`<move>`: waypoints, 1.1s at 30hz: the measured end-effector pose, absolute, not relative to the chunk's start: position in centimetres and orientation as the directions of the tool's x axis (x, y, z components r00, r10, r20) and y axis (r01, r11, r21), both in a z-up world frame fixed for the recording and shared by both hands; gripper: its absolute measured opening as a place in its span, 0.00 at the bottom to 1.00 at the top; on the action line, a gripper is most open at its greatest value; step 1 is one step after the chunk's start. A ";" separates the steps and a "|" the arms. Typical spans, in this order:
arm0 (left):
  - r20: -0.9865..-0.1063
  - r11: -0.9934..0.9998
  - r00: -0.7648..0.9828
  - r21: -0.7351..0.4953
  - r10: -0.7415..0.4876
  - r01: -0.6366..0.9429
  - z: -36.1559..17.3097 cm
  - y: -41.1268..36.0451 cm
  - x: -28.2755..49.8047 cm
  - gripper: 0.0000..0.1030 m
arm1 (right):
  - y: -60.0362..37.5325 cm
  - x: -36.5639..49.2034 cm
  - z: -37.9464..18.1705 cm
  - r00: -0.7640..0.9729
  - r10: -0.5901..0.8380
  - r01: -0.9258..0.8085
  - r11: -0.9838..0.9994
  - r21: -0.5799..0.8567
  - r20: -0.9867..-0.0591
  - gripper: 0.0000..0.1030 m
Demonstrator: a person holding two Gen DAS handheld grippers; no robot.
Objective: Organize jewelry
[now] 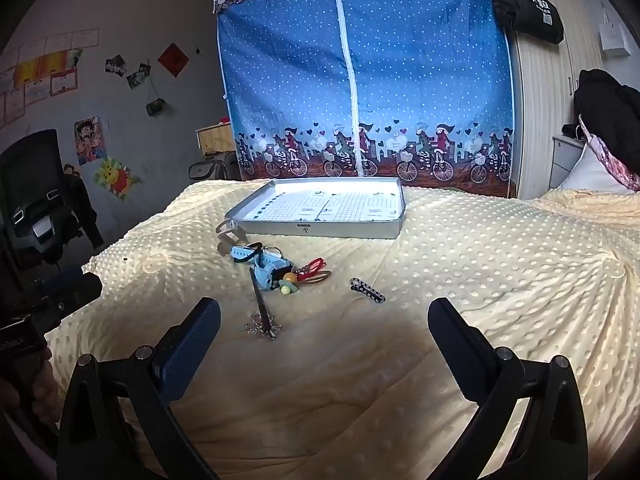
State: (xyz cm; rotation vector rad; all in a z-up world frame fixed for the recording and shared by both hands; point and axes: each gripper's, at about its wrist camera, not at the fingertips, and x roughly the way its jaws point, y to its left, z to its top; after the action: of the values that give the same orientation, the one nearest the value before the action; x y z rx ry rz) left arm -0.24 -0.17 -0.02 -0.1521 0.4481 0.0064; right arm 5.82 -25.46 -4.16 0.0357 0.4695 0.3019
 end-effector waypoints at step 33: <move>-0.450 0.990 0.893 -0.128 -0.008 -0.055 -0.6 0.0 -0.3 1.00 | -25.2 6.0 -5.0 0.835 0.310 -0.288 0.950 0.119 -0.455 0.99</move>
State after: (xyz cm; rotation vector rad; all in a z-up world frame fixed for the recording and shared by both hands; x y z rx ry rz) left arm -0.29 0.00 -0.65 -0.1389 0.4664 0.0247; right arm 6.01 -25.17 -4.99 0.0458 0.4894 0.3171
